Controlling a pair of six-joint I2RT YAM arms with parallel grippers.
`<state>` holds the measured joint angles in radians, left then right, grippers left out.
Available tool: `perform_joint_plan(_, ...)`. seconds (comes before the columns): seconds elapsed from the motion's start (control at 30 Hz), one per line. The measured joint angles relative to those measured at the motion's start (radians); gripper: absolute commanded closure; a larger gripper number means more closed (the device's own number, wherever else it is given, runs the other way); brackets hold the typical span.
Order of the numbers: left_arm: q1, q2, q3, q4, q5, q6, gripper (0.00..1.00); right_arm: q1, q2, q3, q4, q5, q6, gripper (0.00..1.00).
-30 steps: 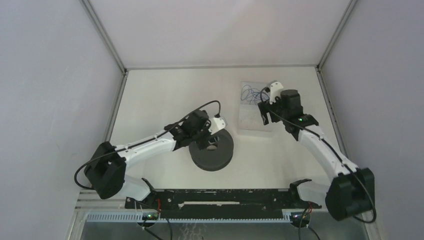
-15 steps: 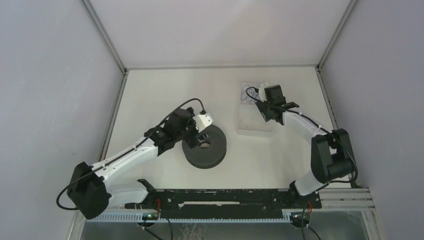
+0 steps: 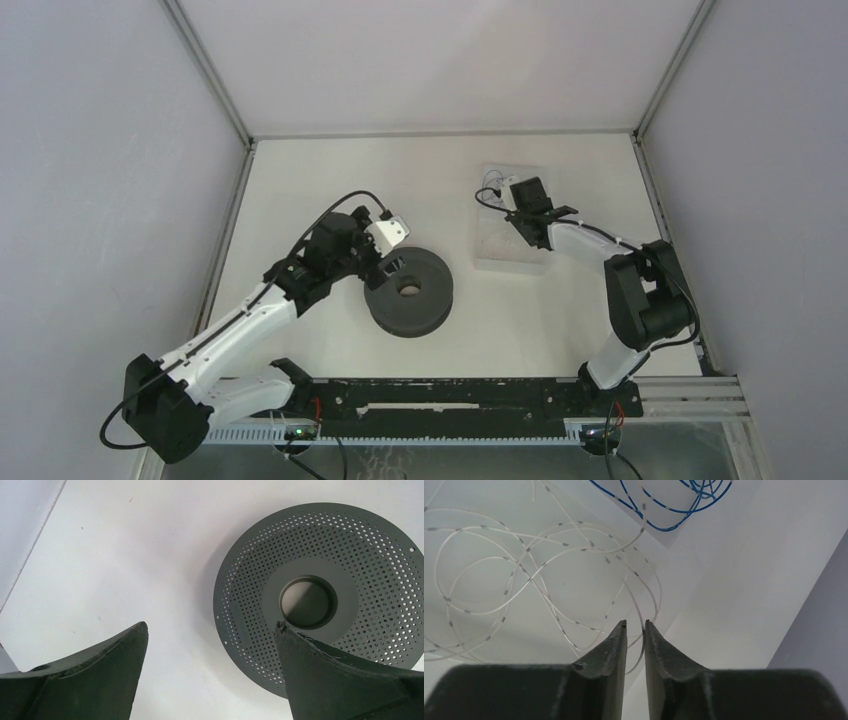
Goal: Wrap the cables
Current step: Pick up the cable from the storage box.
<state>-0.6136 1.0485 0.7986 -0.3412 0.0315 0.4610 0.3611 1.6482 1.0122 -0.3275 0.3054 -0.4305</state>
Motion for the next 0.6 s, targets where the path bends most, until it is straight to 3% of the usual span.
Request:
perform_joint_plan(0.2, 0.016, -0.015, 0.000, -0.005, -0.001, -0.001, 0.00, 0.001, 0.014, 0.043, -0.014, 0.019, -0.018, 1.00)
perform_joint_plan(0.3, 0.035, -0.042, 0.000, -0.004, 0.000, -0.008, 0.00, 0.001, -0.013, 0.082, -0.058, -0.007, -0.014, 1.00)
perform_joint_plan(0.43, 0.101, -0.082, 0.003, 0.002, 0.020, -0.031, 0.00, 0.001, -0.169, 0.183, -0.186, -0.137, -0.005, 1.00)
perform_joint_plan(0.6, 0.233, -0.110, 0.032, 0.002, 0.111, -0.097, 0.00, 0.002, -0.398, 0.451, -0.260, -0.353, 0.035, 1.00)
